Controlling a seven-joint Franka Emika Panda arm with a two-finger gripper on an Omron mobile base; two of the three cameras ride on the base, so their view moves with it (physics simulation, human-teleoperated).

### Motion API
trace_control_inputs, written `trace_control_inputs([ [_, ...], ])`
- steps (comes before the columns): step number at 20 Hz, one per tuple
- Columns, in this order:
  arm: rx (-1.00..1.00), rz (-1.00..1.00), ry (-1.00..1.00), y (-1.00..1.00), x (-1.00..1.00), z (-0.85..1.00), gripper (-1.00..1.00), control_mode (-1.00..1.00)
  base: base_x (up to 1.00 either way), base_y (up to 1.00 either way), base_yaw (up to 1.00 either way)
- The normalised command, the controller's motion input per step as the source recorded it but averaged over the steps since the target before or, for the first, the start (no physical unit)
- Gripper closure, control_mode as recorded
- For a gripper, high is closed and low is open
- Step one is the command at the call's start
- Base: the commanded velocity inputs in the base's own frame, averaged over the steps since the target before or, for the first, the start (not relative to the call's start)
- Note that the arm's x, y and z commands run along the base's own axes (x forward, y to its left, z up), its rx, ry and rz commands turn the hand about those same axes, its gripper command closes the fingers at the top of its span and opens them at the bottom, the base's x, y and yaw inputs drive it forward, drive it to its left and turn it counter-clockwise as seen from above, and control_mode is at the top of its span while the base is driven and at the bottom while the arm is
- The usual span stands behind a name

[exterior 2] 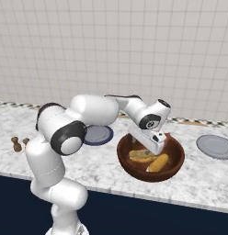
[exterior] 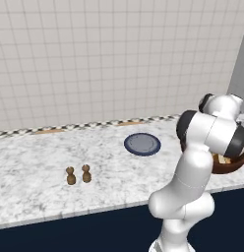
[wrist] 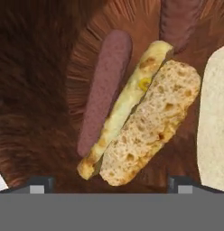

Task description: Place one bun and one sausage from the bowl on each plate.

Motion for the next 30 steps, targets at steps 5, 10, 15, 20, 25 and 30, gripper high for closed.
trace_control_inputs([
  [5, 0.0, -0.44, 0.07, 0.11, -0.05, 0.0, -1.0, -1.0, 0.0, 0.0, 0.0],
  [10, -0.01, -0.27, 0.32, -0.03, 0.0, 0.16, -1.0, -1.0, 0.0, 0.0, 0.0],
  [15, 0.01, -0.1, 0.0, -0.21, -0.07, -0.48, -1.0, -1.0, 0.0, 0.0, 0.0],
  [20, 0.0, -0.04, -0.02, -0.04, -0.02, -0.25, -1.0, -1.0, 0.0, 0.0, 0.0],
  [25, 0.0, 0.0, -0.12, 0.03, 0.01, -0.53, -1.0, -1.0, 0.0, 0.0, 0.0],
  [30, 0.0, 0.0, -0.17, 0.03, 0.03, -0.69, -1.0, -1.0, 0.0, 0.0, 0.0],
])
